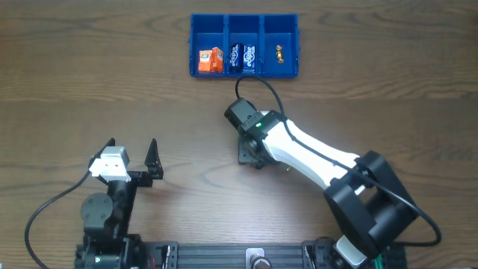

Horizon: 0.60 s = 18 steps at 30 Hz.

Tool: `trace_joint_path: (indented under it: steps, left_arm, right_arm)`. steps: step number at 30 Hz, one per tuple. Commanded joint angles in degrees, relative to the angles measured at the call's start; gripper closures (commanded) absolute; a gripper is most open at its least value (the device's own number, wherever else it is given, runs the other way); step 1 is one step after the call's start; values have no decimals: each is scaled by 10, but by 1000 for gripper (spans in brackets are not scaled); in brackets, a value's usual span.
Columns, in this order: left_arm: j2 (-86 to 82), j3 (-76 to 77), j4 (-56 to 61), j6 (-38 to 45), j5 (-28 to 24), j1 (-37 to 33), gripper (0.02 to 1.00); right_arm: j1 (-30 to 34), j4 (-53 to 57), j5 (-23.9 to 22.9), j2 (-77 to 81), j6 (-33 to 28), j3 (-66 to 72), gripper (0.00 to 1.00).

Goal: Sort Candies Into Trays

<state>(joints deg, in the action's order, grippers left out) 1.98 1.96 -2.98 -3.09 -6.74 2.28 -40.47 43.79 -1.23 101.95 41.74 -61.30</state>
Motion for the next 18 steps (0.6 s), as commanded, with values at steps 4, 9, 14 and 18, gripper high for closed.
trace_joint_path:
  steps: [4,9,14,18]
  left_arm:
    - [-4,-15,-12,3,-3,-3,20]
    - [-4,-15,-12,3,-3,-3,23]
    - [-4,-15,-12,3,-3,-3,20]
    - [-4,-15,-12,3,-3,-3,20]
  right_arm:
    - [-3,-6,1,19,29,14,483]
    - [-3,-18,1,38,29,14,507]
    - [-3,-26,1,44,34,13,665]
    - [-3,-26,1,43,37,13,801]
